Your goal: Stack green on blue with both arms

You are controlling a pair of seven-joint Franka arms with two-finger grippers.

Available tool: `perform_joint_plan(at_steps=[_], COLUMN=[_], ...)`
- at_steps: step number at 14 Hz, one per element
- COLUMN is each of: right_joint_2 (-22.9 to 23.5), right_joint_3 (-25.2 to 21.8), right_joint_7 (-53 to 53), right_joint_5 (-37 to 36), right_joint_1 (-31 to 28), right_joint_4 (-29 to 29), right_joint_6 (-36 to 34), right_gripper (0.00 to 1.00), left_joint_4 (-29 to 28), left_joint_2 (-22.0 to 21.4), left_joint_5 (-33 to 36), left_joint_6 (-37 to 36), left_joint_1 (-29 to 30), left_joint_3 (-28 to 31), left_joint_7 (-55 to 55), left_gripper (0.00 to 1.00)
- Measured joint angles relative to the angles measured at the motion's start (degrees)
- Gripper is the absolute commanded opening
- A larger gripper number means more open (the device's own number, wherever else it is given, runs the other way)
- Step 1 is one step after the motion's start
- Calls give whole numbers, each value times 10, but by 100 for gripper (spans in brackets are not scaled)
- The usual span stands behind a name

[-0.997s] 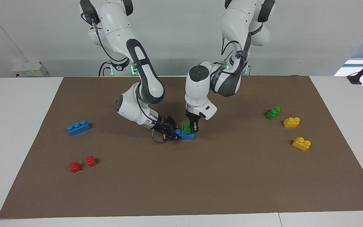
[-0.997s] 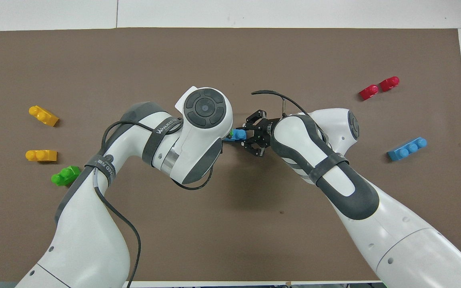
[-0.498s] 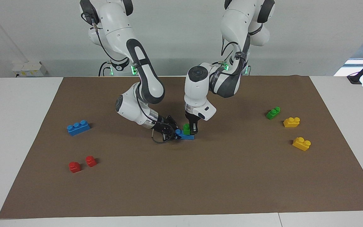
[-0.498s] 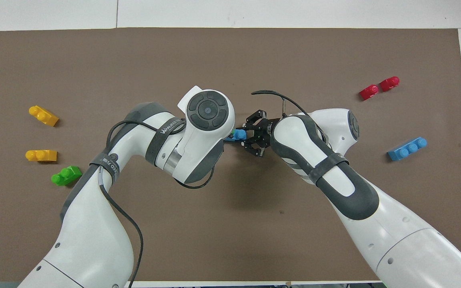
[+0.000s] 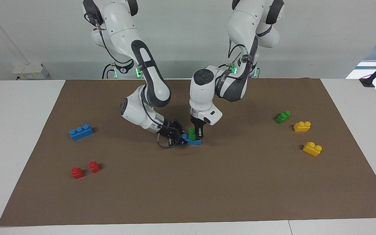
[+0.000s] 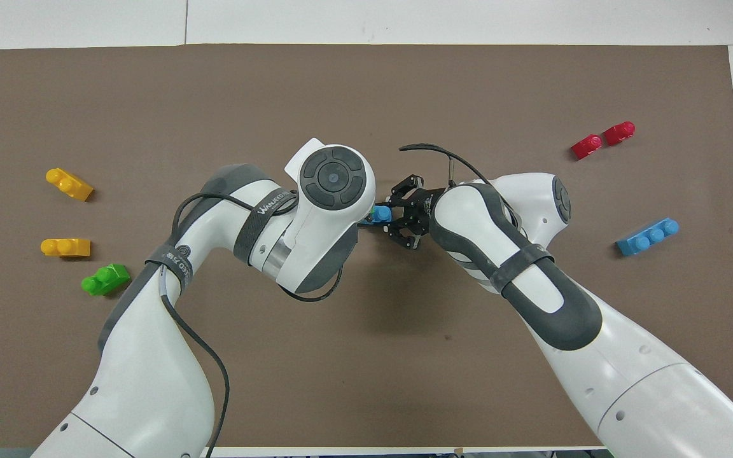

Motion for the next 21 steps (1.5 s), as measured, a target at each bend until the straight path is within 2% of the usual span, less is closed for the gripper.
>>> perform_joint_plan(at_steps=[14,18,21], right_joint_2=[0,0,0], right_joint_3=[0,2,2], right_joint_7=[-4,-3,-1], right_joint_5=[0,3,4], right_joint_1=[2,4,4], right_joint_4=[-1,0,0], right_joint_6=[5,15,16], right_gripper=[0,0,0], left_joint_4=[-50,-38,2], left_joint_2=[-12,-5,16], left_joint_5=[43,85,86], left_joint_6=[70,52,4], left_joint_1=[-6,-6,-6], left_joint_3=[0,-7,-10], left_joint_7=[-12,-10,-7], left_gripper=[0,0,0])
